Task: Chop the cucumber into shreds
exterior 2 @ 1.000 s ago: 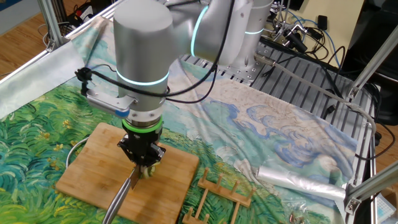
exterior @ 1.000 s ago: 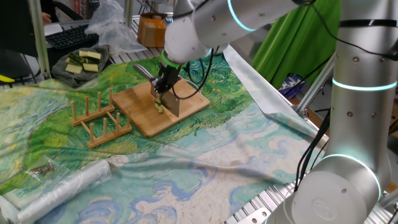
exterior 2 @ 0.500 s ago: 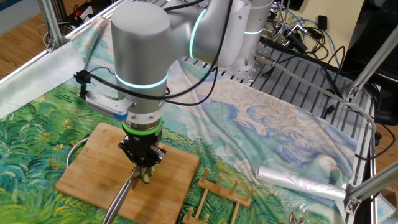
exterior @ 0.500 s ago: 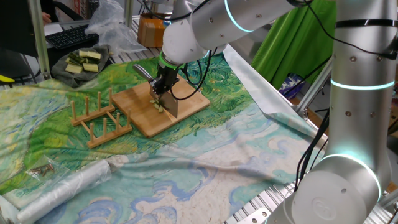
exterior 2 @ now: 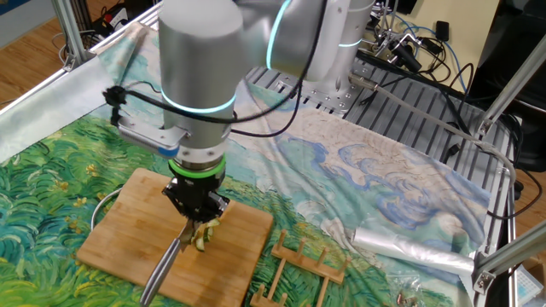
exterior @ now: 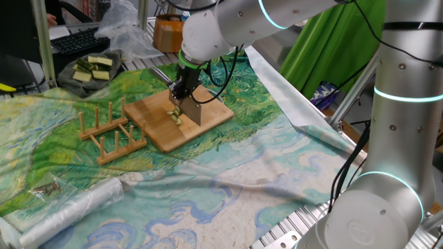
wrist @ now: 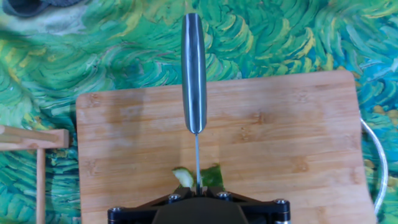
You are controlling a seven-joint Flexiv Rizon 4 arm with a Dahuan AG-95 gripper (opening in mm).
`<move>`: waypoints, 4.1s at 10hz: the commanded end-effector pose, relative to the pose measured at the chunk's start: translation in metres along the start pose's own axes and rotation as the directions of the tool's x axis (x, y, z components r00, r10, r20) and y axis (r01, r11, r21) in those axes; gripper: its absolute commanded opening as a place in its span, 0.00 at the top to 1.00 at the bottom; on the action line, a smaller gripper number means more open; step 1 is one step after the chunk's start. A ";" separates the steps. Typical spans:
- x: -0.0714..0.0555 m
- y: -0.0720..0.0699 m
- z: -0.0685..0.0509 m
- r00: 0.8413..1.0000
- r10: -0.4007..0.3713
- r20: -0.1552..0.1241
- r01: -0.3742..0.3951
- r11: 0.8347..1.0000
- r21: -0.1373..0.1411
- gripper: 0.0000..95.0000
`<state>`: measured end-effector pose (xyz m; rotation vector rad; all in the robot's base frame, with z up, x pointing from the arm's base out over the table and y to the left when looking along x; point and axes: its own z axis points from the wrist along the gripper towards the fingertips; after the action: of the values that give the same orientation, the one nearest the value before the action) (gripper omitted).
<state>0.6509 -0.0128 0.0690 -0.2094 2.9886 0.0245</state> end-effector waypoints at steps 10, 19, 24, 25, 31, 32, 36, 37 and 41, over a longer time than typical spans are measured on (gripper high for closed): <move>0.005 -0.001 0.037 1.000 0.005 0.030 -0.004 0.999 -0.037 1.00; 0.002 -0.006 -0.001 1.000 0.002 -0.020 -0.002 1.000 -0.005 1.00; 0.002 -0.011 0.003 1.000 0.001 -0.012 -0.001 1.000 -0.010 1.00; 0.002 -0.011 0.005 1.000 -0.002 -0.009 0.002 1.000 -0.012 1.00; 0.006 -0.008 0.038 1.000 0.007 0.013 -0.007 0.999 -0.034 1.00; 0.004 -0.008 0.032 1.000 0.006 0.001 -0.006 1.000 -0.028 1.00; 0.000 -0.010 0.011 1.000 0.006 -0.025 -0.006 1.000 -0.005 1.00; 0.000 -0.010 0.009 1.000 0.008 -0.028 -0.009 1.000 -0.007 1.00; 0.004 -0.009 0.036 1.000 0.015 -0.016 -0.016 1.000 -0.021 1.00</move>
<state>0.6552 -0.0216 0.0328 -0.1855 3.0042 0.0500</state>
